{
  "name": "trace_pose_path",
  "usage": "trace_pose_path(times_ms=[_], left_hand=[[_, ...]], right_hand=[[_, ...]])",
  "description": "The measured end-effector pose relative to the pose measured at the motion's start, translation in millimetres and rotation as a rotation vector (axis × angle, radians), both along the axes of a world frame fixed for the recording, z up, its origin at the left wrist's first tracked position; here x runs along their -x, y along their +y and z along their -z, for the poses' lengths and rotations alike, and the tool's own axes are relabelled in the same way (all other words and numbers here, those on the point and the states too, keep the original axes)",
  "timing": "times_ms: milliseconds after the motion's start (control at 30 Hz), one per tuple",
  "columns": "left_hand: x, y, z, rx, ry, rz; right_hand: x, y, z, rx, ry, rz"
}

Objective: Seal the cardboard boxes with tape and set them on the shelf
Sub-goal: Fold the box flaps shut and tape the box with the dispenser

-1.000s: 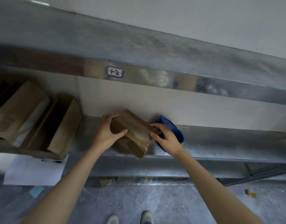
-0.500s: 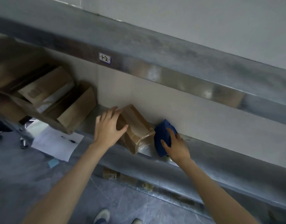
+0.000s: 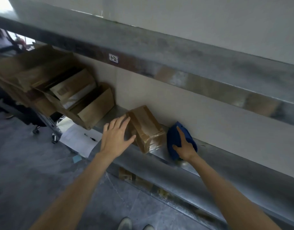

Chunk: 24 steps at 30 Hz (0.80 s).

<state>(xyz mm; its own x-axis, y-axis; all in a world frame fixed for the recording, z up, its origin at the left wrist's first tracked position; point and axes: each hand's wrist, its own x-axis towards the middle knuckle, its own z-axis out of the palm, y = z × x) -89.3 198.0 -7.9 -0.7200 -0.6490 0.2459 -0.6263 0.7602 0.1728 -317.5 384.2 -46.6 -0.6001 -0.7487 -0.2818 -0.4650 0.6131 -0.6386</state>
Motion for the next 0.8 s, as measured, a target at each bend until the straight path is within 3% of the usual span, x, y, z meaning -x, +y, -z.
trace_pose_path(times_ms=[333, 467, 533, 700, 800], left_hand=[[0, 2, 2, -0.010, -0.029, 0.019], [-2, -1, 1, -0.018, -0.020, 0.023], [-3, -3, 1, -0.017, -0.017, 0.026], [-1, -2, -6, -0.015, 0.045, 0.049], [4, 0, -13, -0.017, 0.101, 0.081]], right_hand=[[27, -8, -9, -0.009, -0.199, -0.009], [22, -8, -11, 0.071, -0.208, 0.098], [14, -4, -19, 0.101, -0.133, 0.146], [8, 11, -52, 0.018, 0.357, 0.065], [6, 15, -71, 0.070, 0.484, -0.025]])
